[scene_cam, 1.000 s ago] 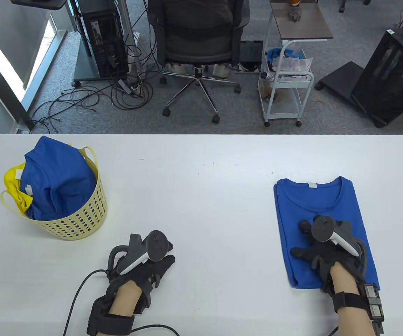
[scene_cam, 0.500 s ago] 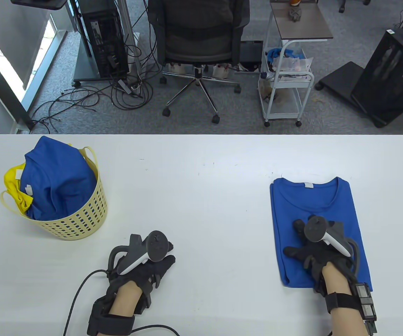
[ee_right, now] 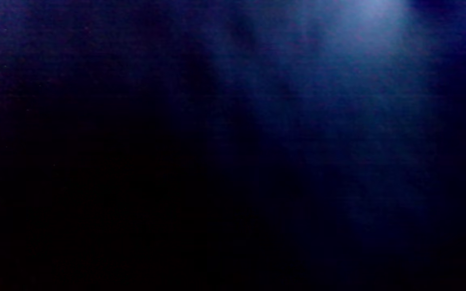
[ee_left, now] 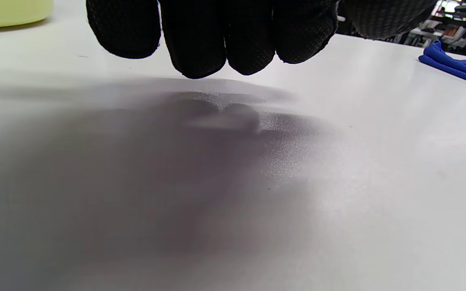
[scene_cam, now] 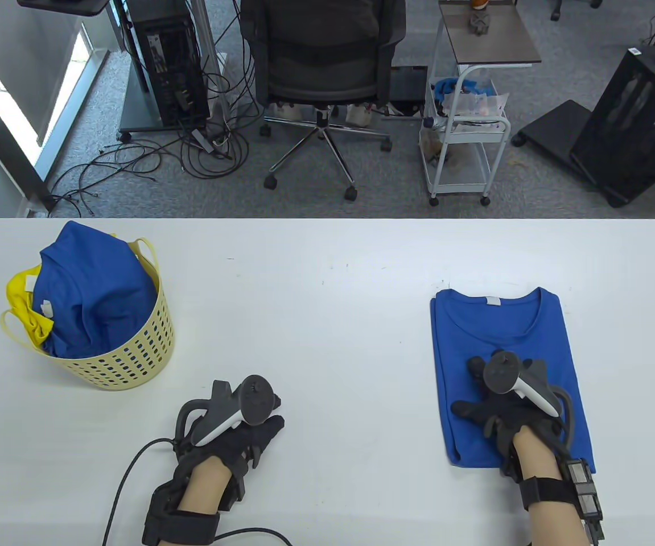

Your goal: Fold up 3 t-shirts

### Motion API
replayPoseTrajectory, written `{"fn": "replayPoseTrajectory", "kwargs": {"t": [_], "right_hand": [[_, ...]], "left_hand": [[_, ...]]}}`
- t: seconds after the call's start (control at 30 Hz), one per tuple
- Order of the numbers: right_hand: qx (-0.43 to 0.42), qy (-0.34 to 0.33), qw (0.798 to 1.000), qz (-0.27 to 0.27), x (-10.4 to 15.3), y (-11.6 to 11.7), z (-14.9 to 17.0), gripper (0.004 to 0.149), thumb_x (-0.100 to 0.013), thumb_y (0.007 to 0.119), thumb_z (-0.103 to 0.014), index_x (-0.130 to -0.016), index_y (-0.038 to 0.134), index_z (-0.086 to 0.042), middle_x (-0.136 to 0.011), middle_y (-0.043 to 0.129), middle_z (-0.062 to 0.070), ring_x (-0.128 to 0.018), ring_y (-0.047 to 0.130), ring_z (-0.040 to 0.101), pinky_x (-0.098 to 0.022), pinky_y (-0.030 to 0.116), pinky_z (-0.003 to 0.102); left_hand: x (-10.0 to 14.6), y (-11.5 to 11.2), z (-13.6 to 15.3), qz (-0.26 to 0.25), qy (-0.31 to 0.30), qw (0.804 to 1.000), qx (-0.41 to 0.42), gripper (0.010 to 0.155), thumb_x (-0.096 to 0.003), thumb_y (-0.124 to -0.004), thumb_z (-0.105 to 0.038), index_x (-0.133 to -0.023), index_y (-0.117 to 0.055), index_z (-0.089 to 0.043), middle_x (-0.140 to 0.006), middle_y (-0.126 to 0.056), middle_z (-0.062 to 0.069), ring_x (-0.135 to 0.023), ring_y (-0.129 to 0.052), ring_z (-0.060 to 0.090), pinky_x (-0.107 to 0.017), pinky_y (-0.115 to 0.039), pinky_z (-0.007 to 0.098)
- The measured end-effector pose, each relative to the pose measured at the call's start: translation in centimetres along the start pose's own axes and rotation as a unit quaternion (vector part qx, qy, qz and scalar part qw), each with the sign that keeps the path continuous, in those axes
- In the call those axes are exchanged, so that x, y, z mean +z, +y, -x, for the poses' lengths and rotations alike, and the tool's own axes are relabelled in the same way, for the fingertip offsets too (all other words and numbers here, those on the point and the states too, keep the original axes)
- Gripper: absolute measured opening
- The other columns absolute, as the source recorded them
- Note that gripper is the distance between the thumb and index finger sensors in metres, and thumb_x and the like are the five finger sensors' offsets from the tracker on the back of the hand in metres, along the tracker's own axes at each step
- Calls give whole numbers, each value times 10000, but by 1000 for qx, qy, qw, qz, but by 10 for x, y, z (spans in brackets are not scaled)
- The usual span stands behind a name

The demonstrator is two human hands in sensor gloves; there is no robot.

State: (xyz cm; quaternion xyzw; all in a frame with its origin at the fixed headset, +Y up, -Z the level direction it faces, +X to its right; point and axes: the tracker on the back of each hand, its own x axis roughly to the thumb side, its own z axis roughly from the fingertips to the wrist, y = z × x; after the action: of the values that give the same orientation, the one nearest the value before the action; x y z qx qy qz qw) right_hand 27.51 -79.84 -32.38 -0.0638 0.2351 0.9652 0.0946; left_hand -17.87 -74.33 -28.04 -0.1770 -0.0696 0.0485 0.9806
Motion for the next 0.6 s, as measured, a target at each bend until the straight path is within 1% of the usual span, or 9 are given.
{"fn": "replayPoseTrajectory", "kwargs": {"t": [0.1,0.2,0.3,0.4,0.5,0.6], "right_hand": [[0,-22,1000,20,7,-7,-4,879,-313,693,-705,-958,149,-461,-1099,-34,18,-990,-4,548,-620,187,857],[-14,-53,997,53,20,-18,-13,896,-315,695,-705,-971,145,-442,-1104,-30,31,-1000,-6,540,-631,184,853],[-30,-87,992,86,31,-25,-22,892,-321,703,-695,-984,170,-430,-1114,-5,28,-1021,35,535,-644,196,848],[-25,-119,985,125,37,-25,-31,859,-333,721,-667,-996,239,-410,-1133,97,37,-1053,189,513,-678,249,820],[-7,-138,978,159,41,-23,-38,814,-343,737,-638,-1002,334,-381,-1137,225,48,-1037,395,456,-709,394,741],[3,-152,972,179,44,-22,-44,777,-347,747,-618,-996,405,-361,-1124,313,47,-1006,480,427,-707,449,701]], "left_hand": [[1,2,0,-11,-4,1000,4,606,-423,-652,-584,-987,-618,-366,-1016,-721,-24,-931,-737,250,-701,-688,488],[3,5,0,-32,-13,999,11,642,-419,-661,-584,-1013,-575,-358,-1057,-670,-28,-990,-666,244,-760,-615,482],[6,6,-1,-61,-20,998,8,686,-413,-668,-592,-1039,-518,-353,-1098,-600,-36,-1036,-582,238,-797,-534,487],[8,9,-4,-88,-28,996,-3,707,-409,-674,-598,-1047,-484,-360,-1113,-564,-43,-1054,-538,227,-810,-491,480],[13,14,-10,-130,-36,991,-11,708,-410,-678,-596,-1048,-477,-366,-1116,-555,-48,-1057,-528,223,-814,-480,476],[18,24,-17,-167,-38,985,-25,693,-410,-690,-583,-1040,-499,-368,-1109,-572,-53,-1052,-543,218,-812,-492,471]]}}
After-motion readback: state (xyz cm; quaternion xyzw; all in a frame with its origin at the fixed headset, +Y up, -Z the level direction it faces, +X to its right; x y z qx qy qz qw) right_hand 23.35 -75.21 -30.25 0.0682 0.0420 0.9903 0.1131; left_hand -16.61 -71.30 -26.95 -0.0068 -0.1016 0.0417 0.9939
